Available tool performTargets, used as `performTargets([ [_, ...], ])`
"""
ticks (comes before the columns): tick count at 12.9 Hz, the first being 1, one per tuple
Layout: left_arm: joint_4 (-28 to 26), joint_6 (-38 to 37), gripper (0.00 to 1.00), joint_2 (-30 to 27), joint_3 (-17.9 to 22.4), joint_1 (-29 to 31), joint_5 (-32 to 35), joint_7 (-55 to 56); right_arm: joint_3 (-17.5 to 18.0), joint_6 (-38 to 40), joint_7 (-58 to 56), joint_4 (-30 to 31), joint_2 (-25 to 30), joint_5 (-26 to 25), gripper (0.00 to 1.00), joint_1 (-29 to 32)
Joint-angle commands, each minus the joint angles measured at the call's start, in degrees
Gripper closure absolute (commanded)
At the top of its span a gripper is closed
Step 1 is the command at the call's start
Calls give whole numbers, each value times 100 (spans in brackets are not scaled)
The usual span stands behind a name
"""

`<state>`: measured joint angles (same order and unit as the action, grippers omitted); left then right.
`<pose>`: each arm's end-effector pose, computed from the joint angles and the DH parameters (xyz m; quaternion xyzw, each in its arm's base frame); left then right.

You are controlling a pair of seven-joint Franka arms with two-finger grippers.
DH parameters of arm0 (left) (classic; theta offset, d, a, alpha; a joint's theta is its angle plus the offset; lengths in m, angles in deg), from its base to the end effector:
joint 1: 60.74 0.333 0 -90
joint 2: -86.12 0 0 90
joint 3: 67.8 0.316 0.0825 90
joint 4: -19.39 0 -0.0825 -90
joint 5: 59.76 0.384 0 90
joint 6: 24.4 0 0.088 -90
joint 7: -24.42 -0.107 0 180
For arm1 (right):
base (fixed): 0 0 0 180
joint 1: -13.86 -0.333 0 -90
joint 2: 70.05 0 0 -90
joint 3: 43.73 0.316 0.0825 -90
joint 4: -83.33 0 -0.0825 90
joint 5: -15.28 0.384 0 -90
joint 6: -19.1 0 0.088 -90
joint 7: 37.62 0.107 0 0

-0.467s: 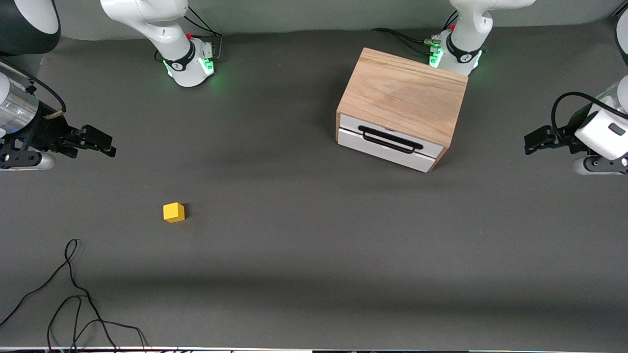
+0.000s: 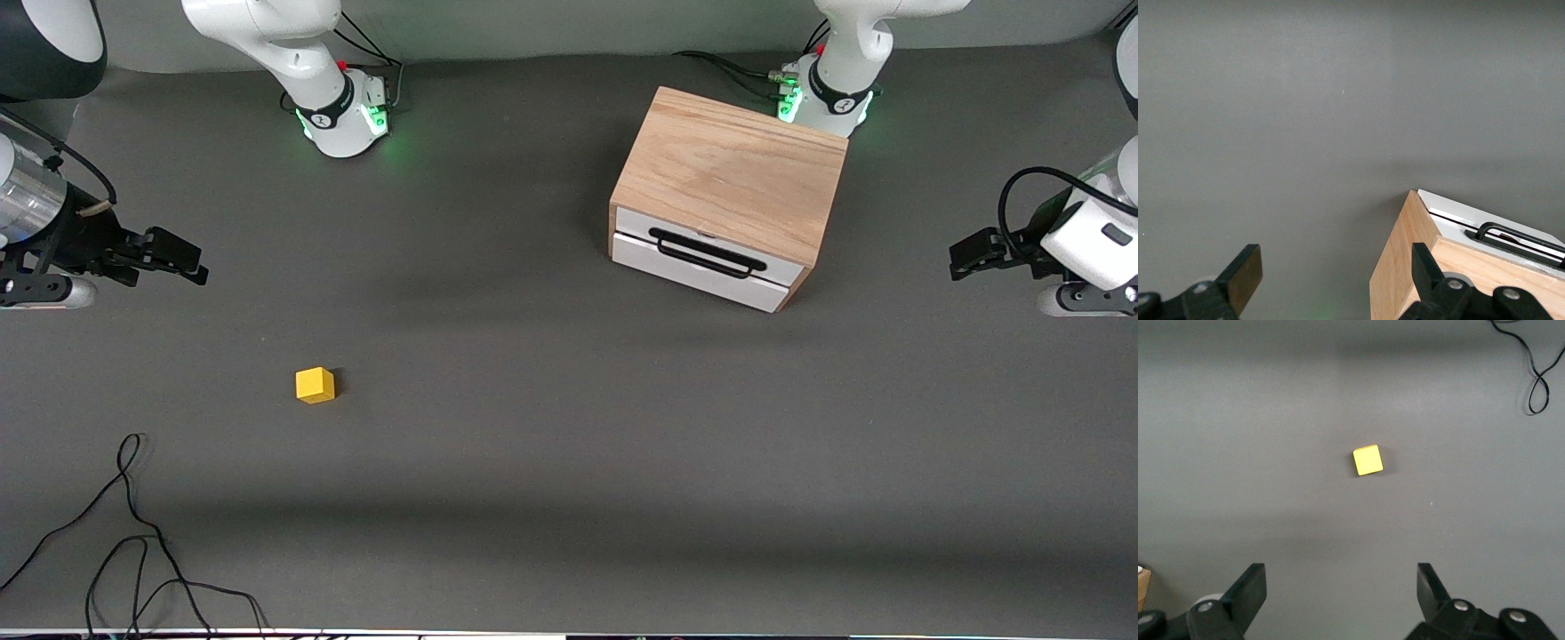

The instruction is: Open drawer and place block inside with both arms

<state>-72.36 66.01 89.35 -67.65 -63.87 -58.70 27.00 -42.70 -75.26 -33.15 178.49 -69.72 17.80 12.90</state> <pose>0.5684 -0.0277 0.5791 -0.9992 0.0039 0.0394 0.0112 0.5569 0.0238 0.5917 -0.9995 0.0234 0.0053 0.0216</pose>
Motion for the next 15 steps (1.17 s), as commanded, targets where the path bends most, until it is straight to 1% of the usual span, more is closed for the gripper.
performTargets([
  [1,-27,-41,0,-32,12,-91,-9,32,-32,93,-35,-112,-7,-59,0,-44],
  [2,-27,-41,0,-24,-6,-205,-9,154,-32,93,-26,-103,11,-67,0,-53],
  [5,-62,-50,0,-6,-24,-714,-17,1259,-32,93,-17,-94,20,-76,0,-53],
  [6,-62,-50,0,20,-24,-959,-26,1924,-32,93,-17,-94,20,-85,0,-53],
  [8,-44,29,0,125,-24,-1425,-323,3706,-32,93,-26,-94,11,-103,0,-53],
  [9,-18,64,0,152,-24,-1654,-360,4472,-32,93,-26,-59,2,-103,0,-53],
  [13,34,301,0,319,-32,-2577,-352,6977,-32,67,-26,11,-103,-103,0,-53],
  [15,192,319,0,520,-32,-2851,-342,8331,-32,49,-35,11,-165,-103,0,-53],
])
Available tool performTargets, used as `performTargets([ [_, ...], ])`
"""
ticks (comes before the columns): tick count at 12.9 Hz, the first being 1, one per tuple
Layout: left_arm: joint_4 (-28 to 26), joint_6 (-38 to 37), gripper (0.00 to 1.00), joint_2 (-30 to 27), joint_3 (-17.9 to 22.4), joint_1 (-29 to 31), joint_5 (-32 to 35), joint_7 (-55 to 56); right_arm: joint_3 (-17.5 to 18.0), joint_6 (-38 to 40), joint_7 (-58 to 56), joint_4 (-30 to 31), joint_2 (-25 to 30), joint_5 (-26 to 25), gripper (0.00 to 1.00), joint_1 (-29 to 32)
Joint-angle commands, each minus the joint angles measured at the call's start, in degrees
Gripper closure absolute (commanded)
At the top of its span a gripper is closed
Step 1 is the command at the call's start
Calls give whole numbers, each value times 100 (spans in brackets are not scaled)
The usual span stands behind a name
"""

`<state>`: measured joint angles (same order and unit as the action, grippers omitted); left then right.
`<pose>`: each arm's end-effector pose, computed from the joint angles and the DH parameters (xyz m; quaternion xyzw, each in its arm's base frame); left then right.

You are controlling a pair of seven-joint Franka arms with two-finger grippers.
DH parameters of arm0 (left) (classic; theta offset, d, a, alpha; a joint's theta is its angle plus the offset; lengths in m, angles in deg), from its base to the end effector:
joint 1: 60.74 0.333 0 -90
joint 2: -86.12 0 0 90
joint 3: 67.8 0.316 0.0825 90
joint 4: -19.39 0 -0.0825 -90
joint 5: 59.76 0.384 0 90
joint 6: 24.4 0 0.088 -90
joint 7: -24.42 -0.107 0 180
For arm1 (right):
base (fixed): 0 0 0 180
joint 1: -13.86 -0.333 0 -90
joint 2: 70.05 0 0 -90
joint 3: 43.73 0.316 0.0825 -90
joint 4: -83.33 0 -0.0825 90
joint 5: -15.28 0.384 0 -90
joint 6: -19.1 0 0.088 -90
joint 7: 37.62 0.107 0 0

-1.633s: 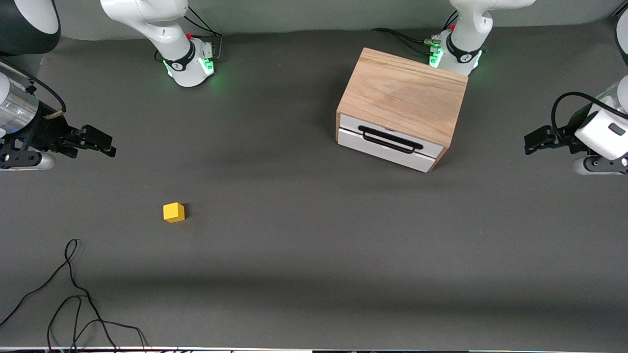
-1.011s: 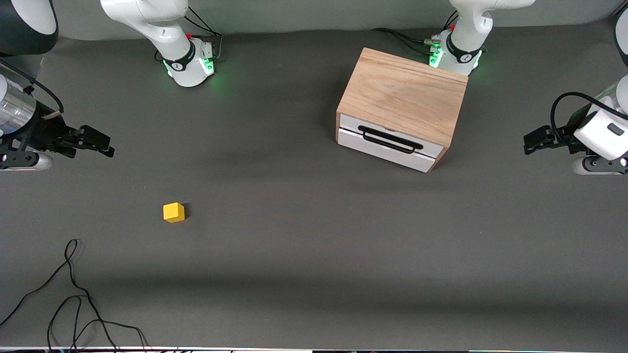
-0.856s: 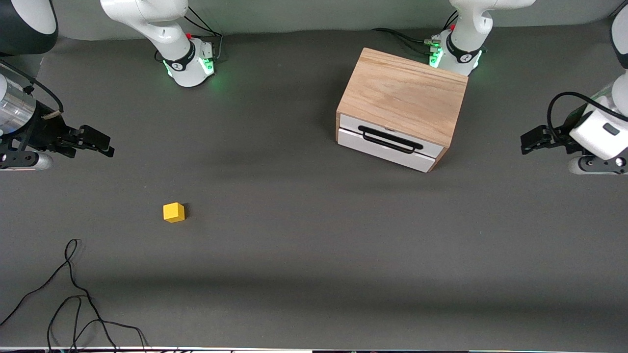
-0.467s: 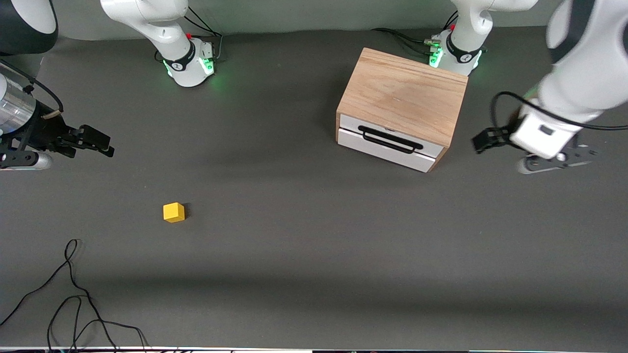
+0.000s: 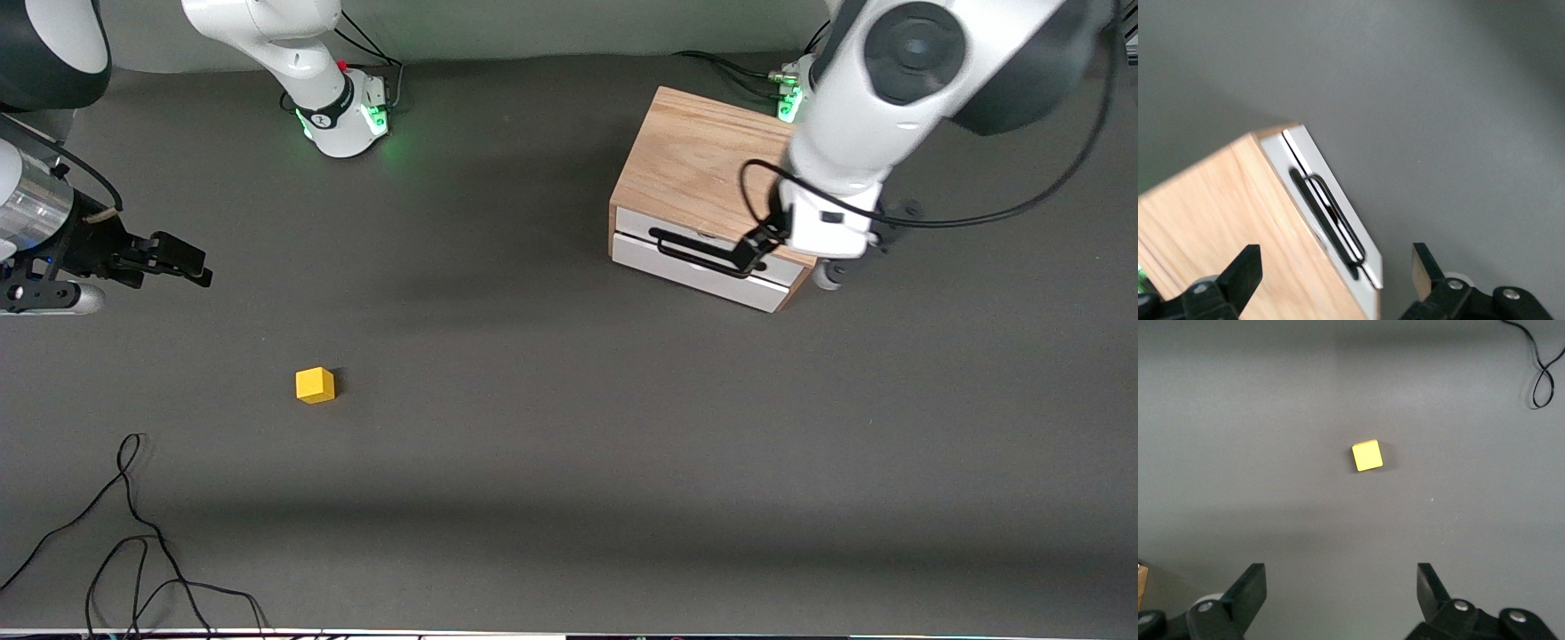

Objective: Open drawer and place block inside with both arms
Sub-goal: 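Reach the left gripper to the black drawer handle while the right gripper advances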

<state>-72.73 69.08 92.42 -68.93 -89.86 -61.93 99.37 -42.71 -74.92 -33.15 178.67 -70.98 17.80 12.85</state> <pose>0.5055 -0.2986 0.5493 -0.9231 -0.3817 0.0420 0.0221 0.5616 0.0243 0.5774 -0.9993 0.0233 0.0208 0.0209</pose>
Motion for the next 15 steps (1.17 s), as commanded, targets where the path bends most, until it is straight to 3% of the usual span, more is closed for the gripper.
performTargets([
  [1,282,-5,0,327,78,-270,-55,1649,-32,-1,-26,3,-82,-103,0,-49],
  [3,292,-75,0,451,-80,-305,-47,2303,-32,-19,-43,3,-144,-103,0,-22],
  [9,187,-454,0,530,-204,-340,-231,2612,-32,-282,-43,160,-337,-103,0,-31],
  [12,37,-296,0,811,-177,-209,-442,2525,-32,-502,-43,310,-364,-103,0,-40],
  [15,-383,318,0,1031,-169,-191,-399,2507,-32,-511,-52,319,-416,-111,0,-40],
])
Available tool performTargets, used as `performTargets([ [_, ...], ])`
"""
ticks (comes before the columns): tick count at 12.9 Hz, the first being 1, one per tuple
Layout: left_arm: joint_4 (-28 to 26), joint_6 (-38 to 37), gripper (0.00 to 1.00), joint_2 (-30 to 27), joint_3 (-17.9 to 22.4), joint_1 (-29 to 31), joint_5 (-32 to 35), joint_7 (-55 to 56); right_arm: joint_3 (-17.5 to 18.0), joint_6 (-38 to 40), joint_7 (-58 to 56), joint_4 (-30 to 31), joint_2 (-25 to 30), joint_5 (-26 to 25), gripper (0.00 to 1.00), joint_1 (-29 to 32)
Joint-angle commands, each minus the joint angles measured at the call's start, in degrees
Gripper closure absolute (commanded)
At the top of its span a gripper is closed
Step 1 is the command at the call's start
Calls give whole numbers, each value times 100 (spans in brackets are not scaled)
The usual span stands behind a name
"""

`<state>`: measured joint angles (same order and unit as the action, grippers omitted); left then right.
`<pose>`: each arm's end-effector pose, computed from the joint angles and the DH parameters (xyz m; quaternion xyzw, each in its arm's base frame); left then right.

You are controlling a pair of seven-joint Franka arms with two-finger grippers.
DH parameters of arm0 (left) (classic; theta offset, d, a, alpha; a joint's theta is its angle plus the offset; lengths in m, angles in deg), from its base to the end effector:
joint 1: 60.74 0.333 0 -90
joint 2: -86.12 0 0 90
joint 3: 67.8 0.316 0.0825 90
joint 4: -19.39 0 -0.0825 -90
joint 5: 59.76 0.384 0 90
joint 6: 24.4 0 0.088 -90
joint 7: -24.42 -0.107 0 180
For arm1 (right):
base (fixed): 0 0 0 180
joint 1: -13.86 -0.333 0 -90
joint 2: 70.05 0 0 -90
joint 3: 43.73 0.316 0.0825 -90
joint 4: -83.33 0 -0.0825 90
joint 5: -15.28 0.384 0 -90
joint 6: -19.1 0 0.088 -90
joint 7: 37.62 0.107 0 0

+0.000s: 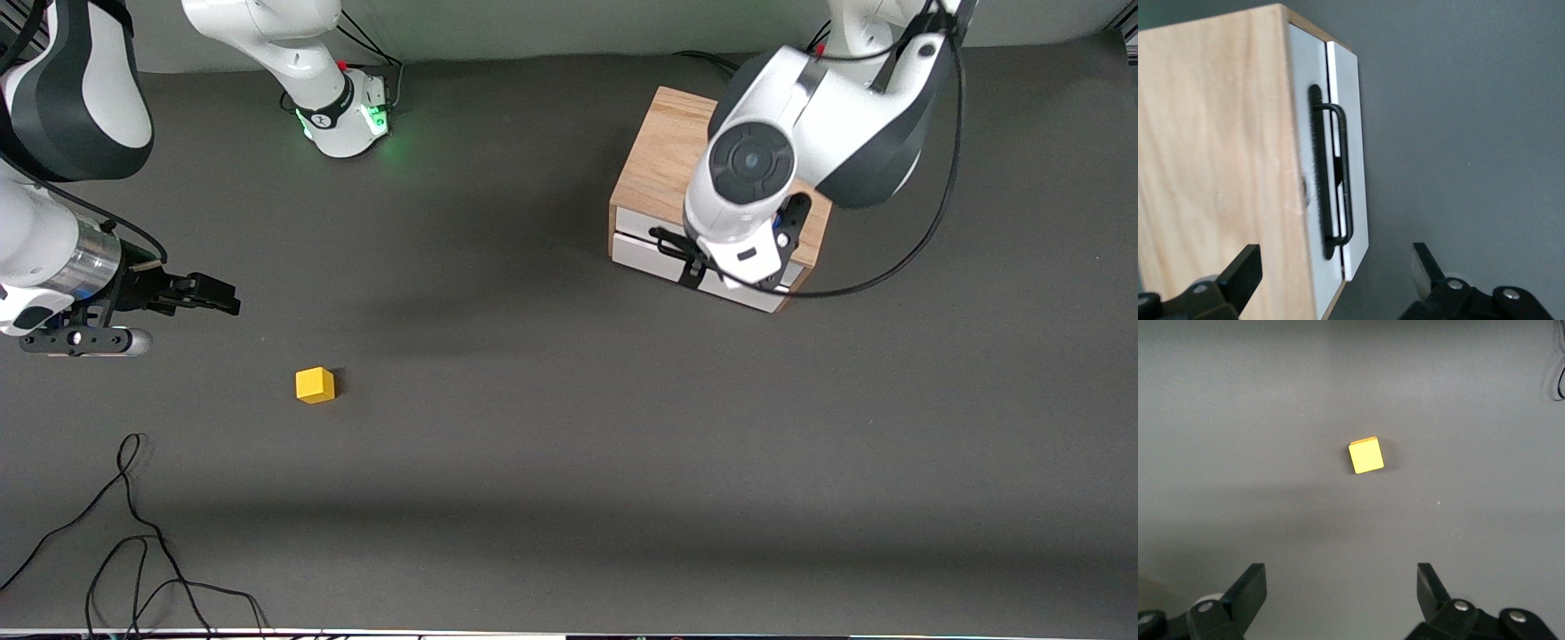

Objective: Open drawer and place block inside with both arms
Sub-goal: 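Pull the drawer handle outward with the left gripper while the right gripper approaches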

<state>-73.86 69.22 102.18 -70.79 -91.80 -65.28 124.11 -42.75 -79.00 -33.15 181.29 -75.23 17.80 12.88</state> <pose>0.5034 -0.3486 0.4387 -0.8261 -0.5442 0.1036 0.1038 0.5812 0.0237 0.5191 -0.9984 0.0259 0.0451 0.0199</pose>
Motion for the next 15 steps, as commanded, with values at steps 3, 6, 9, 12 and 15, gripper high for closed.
performTargets([
  [3,-729,894,0,160,27,3,16,-2,-27,-156,-52,57,-35,-111,0,-51],
  [6,-730,1070,0,310,35,73,86,-177,-27,-244,-96,74,-123,-111,0,-60],
  [9,-756,1150,0,468,35,82,86,-213,-27,-297,-105,144,-123,-111,0,-60],
  [12,-1020,1369,0,495,35,64,86,-213,-27,-350,-105,215,-115,-111,0,-60],
  [15,-1231,1571,0,512,27,12,86,-196,-27,-446,-114,364,-88,-111,0,-60],
])
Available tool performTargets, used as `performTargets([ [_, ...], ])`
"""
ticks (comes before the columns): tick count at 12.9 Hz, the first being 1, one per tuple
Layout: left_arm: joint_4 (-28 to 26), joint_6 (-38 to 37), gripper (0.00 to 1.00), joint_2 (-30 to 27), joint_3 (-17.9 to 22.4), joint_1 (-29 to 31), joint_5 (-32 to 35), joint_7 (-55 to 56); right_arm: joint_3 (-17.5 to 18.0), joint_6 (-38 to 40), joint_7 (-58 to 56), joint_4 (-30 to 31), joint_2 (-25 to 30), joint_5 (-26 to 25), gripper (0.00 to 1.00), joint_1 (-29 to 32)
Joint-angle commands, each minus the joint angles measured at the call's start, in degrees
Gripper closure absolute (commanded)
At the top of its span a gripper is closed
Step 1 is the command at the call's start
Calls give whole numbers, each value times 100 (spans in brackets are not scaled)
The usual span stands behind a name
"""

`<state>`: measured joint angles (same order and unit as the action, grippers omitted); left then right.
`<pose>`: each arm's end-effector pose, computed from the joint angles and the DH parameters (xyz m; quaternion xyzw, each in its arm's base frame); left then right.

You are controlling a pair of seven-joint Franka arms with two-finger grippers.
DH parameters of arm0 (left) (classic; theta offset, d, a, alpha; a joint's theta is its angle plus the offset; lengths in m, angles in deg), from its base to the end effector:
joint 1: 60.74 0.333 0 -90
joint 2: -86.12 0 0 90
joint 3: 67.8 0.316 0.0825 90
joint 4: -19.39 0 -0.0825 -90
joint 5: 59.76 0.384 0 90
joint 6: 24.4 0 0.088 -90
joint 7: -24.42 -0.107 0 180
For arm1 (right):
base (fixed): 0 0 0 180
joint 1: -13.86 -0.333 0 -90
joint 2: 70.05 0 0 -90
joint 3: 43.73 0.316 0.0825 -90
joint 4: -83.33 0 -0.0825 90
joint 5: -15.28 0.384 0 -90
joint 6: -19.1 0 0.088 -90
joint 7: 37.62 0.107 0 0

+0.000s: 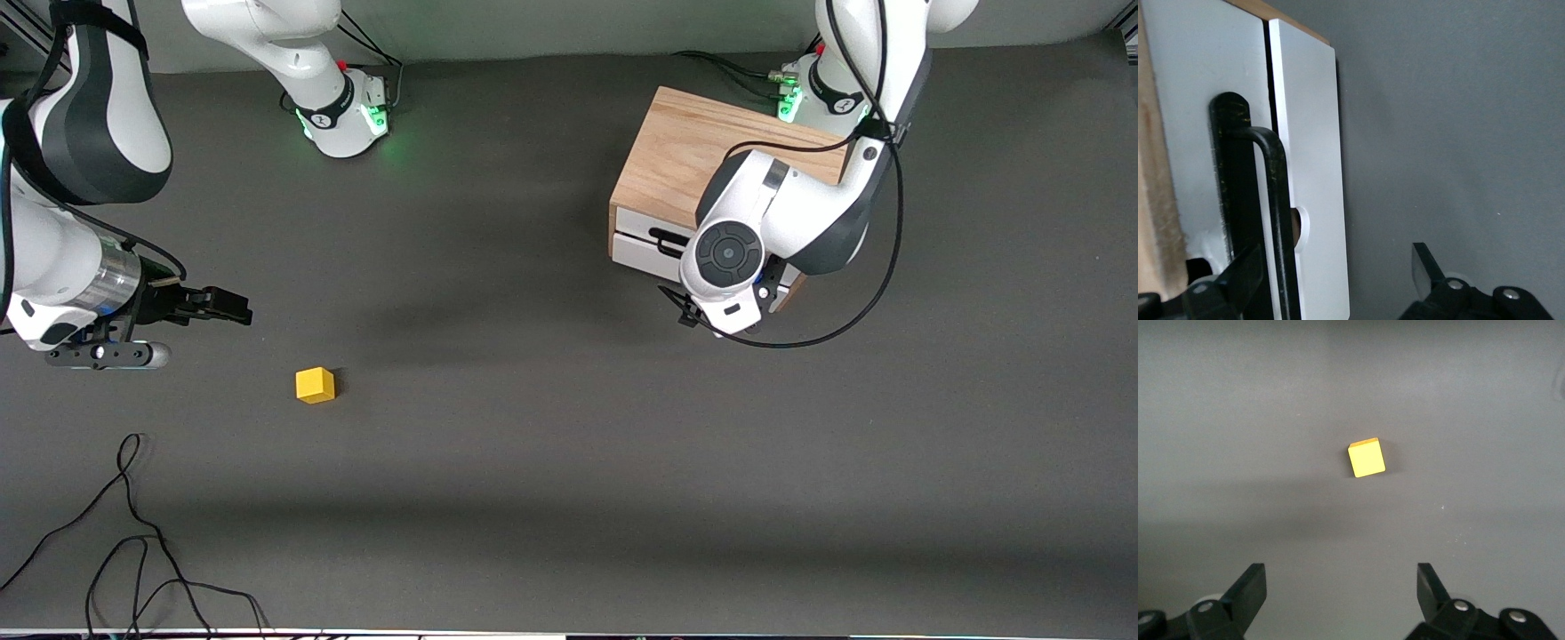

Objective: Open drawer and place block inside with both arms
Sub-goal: 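Pull the drawer handle outward with the left gripper while the right gripper approaches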

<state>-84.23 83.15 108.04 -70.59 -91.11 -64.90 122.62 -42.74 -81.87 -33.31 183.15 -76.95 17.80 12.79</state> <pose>0.5044 -0.3356 0.3110 -0.8207 -0.5474 0.1093 0.1219 0.5877 0.0246 0.4902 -0.9982 0.0249 0.0513 0.0196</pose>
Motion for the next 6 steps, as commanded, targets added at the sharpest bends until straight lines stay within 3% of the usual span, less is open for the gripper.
performTargets([
  [1,-255,223,0,-64,7,-65,39,-29,-28,-168,-106,195,84,-111,0,-51],
  [6,-255,355,0,85,-11,-83,39,-38,-28,-256,-133,292,84,-111,0,-60],
])
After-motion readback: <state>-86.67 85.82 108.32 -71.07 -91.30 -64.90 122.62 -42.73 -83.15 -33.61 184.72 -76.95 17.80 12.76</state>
